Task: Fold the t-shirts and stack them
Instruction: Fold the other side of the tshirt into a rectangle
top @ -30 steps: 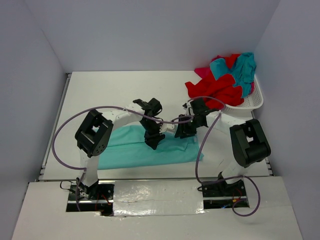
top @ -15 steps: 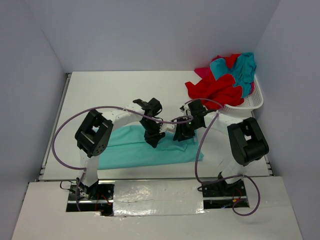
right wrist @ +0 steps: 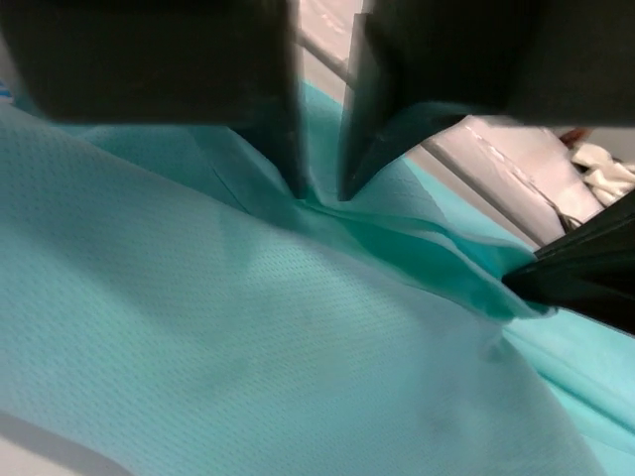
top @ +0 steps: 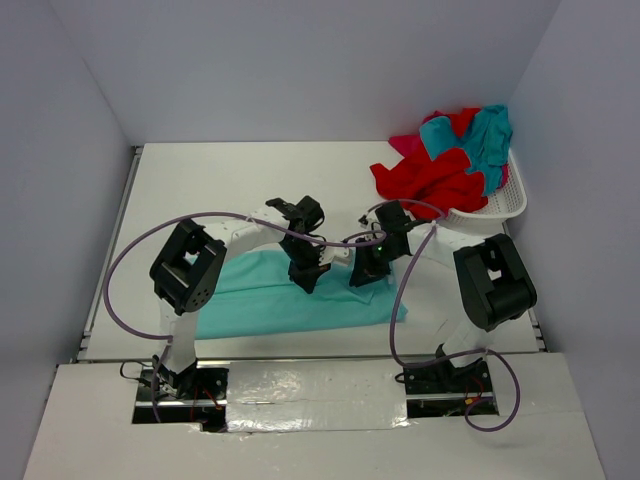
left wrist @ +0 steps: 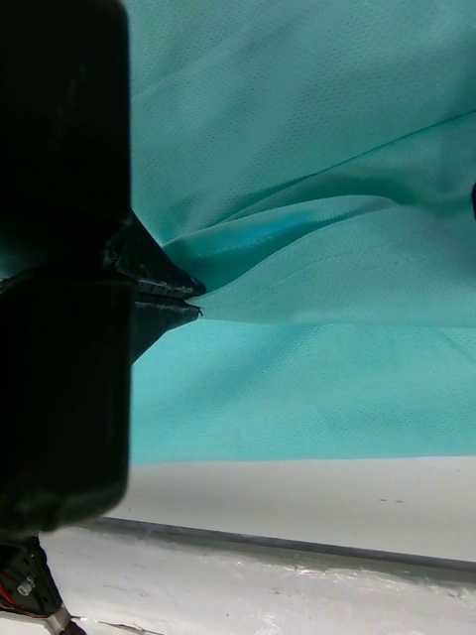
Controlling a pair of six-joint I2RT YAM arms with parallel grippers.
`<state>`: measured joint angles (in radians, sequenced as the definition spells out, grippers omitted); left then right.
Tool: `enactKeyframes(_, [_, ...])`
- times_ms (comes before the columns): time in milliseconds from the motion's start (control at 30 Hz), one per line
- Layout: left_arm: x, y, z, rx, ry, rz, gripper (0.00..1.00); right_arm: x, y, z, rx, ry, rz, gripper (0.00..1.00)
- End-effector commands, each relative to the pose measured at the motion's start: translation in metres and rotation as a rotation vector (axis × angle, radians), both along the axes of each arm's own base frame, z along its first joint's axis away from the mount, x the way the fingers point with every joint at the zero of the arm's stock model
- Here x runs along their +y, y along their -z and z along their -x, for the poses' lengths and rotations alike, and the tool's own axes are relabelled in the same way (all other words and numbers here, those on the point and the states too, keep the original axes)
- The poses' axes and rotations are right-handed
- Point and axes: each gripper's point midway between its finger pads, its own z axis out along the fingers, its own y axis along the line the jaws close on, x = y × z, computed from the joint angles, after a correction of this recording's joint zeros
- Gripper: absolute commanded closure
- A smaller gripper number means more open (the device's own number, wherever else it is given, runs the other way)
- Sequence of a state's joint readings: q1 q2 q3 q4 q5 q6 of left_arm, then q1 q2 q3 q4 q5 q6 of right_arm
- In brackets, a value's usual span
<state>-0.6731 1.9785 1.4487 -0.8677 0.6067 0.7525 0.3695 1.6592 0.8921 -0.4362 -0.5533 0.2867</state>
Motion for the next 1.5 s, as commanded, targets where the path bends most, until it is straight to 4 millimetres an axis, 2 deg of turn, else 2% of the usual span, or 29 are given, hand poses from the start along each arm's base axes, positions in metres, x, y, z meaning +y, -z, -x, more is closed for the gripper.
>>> enactKeyframes(0, [0.001,-0.01,0.008,0.016,0.008,0.015,1.0,-0.004,-0.013,-0.004,-0.05,0.011,0.026,0.54])
enactKeyframes(67, [0.002,-0.007,0.01,0.018,0.009,0.006,0.93,-0.006,-0.01,0.001,-0.053,0.044,0.022,0.45])
enactKeyframes(100, [0.003,-0.006,0.01,0.014,0.007,0.002,0.92,-0.005,-0.018,0.0,-0.084,0.059,0.002,0.4])
enactKeyframes(133, [0.003,-0.003,0.011,0.017,0.006,-0.001,0.9,-0.003,-0.014,0.004,-0.086,0.094,-0.023,0.38])
enactKeyframes(200, [0.004,0.002,0.011,0.015,0.003,-0.01,0.89,0.001,-0.019,0.002,-0.111,0.138,-0.071,0.38])
enactKeyframes(333, [0.004,0.01,0.012,0.001,0.013,-0.03,0.88,0.006,-0.012,-0.001,-0.115,0.133,-0.104,0.42])
enactKeyframes(533, [0.002,0.013,0.008,-0.013,0.0,-0.035,0.89,0.011,-0.003,0.003,-0.08,0.106,-0.124,0.54])
enactKeyframes(667, [0.001,0.014,0.008,-0.012,-0.004,-0.035,0.9,0.011,-0.003,0.002,-0.081,0.102,-0.123,0.76])
enactKeyframes(800, [0.001,0.012,0.005,-0.018,-0.017,-0.042,0.94,0.01,-0.009,-0.002,-0.097,0.095,-0.114,0.93])
enactKeyframes(867, [0.001,0.012,0.001,-0.025,-0.033,-0.049,0.98,0.009,-0.012,-0.004,-0.105,0.093,-0.112,1.0])
enactKeyframes(933, [-0.003,0.004,-0.009,-0.041,-0.06,-0.042,1.0,0.008,-0.019,-0.01,-0.123,0.096,-0.113,1.0])
enactKeyframes(967, [-0.002,0.004,-0.01,-0.033,-0.071,-0.048,1.0,0.007,-0.023,-0.014,-0.129,0.102,-0.115,1.0])
enactKeyframes(1033, [-0.003,-0.004,-0.026,-0.048,-0.118,-0.044,1.0,0.003,-0.038,-0.03,-0.174,0.111,-0.11,1.0])
enactKeyframes(1067, [-0.008,-0.014,-0.039,-0.074,-0.135,-0.025,1.0,-0.004,-0.042,-0.041,-0.193,0.136,-0.102,1.0])
enactKeyframes(1100, [-0.007,-0.017,-0.047,-0.087,-0.155,-0.03,1.0,-0.006,-0.058,-0.058,-0.239,0.144,-0.105,1.0])
enactKeyframes(1133, [-0.004,-0.018,-0.057,-0.089,-0.19,-0.04,1.0,-0.012,-0.058,-0.066,-0.249,0.148,-0.08,1.0])
enactKeyframes(1167, [-0.008,-0.027,-0.069,-0.115,-0.208,-0.031,1.0,-0.015,-0.064,-0.077,-0.27,0.157,-0.072,1.0])
enactKeyframes(1200, [-0.006,-0.028,-0.077,-0.13,-0.229,-0.045,1.0,-0.018,-0.079,-0.096,-0.317,0.171,-0.074,1.0])
enactKeyframes(1233, [-0.004,-0.025,-0.084,-0.125,-0.255,-0.059,1.0,-0.022,-0.075,-0.103,-0.321,0.167,-0.048,1.0])
enactKeyframes(1267, [-0.007,-0.032,-0.094,-0.147,-0.271,-0.052,1.0,-0.024,-0.078,-0.111,-0.336,0.169,-0.037,1.0])
enactKeyframes(1300, [-0.006,-0.032,-0.097,-0.146,-0.286,-0.06,1.0,-0.024,-0.092,-0.126,-0.376,0.172,-0.037,1.0])
enactKeyframes(1333, [-0.004,-0.03,-0.102,-0.148,-0.302,-0.074,1.0,-0.025,-0.086,-0.13,-0.358,0.167,-0.019,1.0])
enactKeyframes(1400, [-0.002,-0.034,-0.113,-0.16,-0.337,-0.075,1.0,-0.024,-0.1,-0.144,-0.404,0.151,-0.012,1.0])
enactKeyframes(1467, [0.0,-0.037,-0.124,-0.197,-0.371,-0.079,1.0,-0.025,-0.104,-0.149,-0.423,0.146,-0.001,1.0])
